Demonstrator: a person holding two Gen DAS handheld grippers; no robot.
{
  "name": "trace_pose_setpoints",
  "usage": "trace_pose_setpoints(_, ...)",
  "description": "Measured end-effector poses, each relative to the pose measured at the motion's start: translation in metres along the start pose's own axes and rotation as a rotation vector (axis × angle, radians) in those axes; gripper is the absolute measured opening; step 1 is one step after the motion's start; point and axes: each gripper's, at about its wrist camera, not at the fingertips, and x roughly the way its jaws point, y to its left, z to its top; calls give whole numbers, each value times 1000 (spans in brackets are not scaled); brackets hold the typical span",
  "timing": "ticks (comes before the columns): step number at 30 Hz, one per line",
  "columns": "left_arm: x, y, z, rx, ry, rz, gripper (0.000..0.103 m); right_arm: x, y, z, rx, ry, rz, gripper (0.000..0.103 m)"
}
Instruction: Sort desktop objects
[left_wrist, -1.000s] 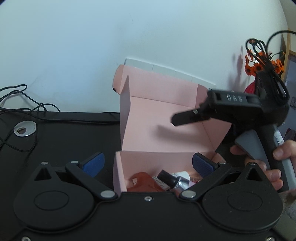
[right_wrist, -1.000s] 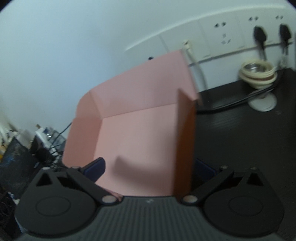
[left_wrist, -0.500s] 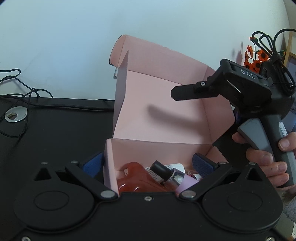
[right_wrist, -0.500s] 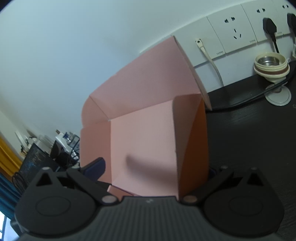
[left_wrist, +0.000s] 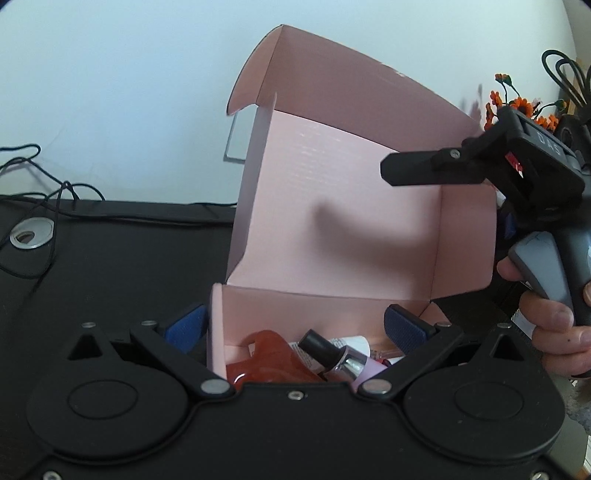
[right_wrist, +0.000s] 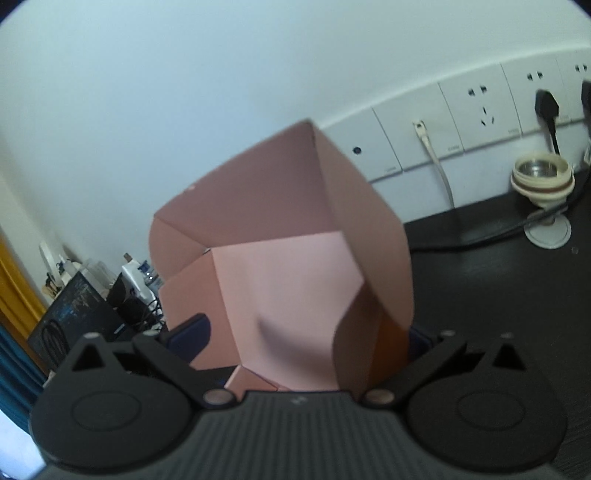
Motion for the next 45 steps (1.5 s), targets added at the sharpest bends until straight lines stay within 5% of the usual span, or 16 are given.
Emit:
trace_pose_setpoints(9, -5, 2, 2, 1, -8, -12, 103, -12, 14, -8, -70, 17, 9, 102)
trace_pose_setpoints(20, -37, 4, 11, 108, -172, -55, 103, -23, 21, -25, -110, 21, -13, 102)
trace_pose_setpoints(30, -3, 23, 2, 38, 111, -136, 103, -14, 21, -20, -123, 4, -56, 102)
trace_pose_setpoints(37, -3, -8, -9, 160, 108, -34, 103, 2, 22, -9, -122, -11, -94, 102)
trace_pose_setpoints(45, -14, 5, -12, 77, 92, -55, 103, 15, 16, 7, -96, -36, -110, 102)
